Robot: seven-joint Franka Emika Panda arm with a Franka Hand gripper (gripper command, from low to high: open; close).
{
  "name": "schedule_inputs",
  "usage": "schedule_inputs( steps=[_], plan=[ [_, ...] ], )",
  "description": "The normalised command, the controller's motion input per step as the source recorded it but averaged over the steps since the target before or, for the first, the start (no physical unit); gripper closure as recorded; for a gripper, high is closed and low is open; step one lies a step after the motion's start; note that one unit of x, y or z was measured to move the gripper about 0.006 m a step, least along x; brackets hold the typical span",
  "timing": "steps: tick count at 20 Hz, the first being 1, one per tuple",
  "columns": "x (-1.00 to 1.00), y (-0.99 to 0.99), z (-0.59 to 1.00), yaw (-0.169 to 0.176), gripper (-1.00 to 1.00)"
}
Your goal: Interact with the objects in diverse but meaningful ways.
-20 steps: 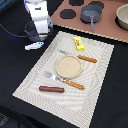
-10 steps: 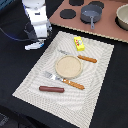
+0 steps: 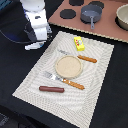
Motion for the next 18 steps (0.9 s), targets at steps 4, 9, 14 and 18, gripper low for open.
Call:
schedule_inputs(
  steps=[4,9,14,18],
  plan=[
    [0.00,-0.12,-0.12,0.028,1.00],
    [0.00,-0.11,-0.06,0.028,1.00],
    [0.00,-0.11,-0.03,0.031,1.00],
    [0.00,-0.09,0.00,0.032,1.00]
  ],
)
